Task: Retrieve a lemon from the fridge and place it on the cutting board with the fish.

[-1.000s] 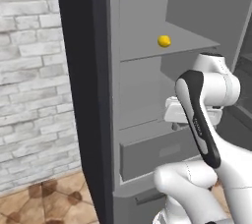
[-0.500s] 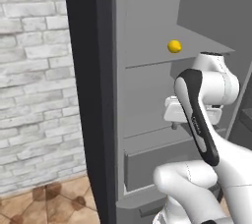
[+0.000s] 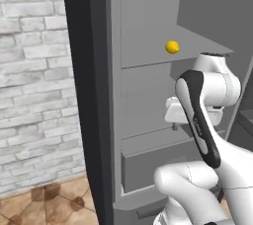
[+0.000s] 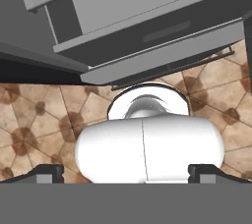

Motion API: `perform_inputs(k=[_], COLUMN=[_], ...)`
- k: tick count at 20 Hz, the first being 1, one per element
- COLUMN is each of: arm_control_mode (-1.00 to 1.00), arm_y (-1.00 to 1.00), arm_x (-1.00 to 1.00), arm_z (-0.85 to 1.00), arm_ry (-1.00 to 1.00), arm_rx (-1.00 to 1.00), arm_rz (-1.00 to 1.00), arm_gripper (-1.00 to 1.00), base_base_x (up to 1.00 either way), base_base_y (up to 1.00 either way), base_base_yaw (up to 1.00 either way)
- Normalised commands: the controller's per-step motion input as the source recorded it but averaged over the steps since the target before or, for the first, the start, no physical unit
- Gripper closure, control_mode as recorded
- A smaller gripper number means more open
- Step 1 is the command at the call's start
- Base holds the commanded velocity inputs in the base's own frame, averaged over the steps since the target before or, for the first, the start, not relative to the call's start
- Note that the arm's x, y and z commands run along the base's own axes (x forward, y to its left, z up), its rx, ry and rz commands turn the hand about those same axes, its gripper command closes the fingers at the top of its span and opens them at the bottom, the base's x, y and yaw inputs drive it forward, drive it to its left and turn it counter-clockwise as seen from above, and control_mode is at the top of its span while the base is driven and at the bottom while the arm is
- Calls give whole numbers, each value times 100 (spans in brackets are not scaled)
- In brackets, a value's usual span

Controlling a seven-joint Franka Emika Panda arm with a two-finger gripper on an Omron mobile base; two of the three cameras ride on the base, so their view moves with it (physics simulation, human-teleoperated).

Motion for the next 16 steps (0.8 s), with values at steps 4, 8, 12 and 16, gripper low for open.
perform_inputs(k=[4, 8, 12, 16], arm_control_mode=[100, 100, 100, -100], arm_y=[0, 0, 0, -18], arm_x=[0, 0, 0, 0], arm_z=[0, 0, 0, 15], arm_ry=[0, 0, 0, -4], arm_rx=[0, 0, 0, 0], arm_rz=[0, 0, 0, 4], arm_gripper=[-100, -100, -100, -100], base_base_x=[-8, 0, 0, 0], base_base_y=[-36, -26, -11, -2], base_base_yaw=[0, 0, 0, 0])
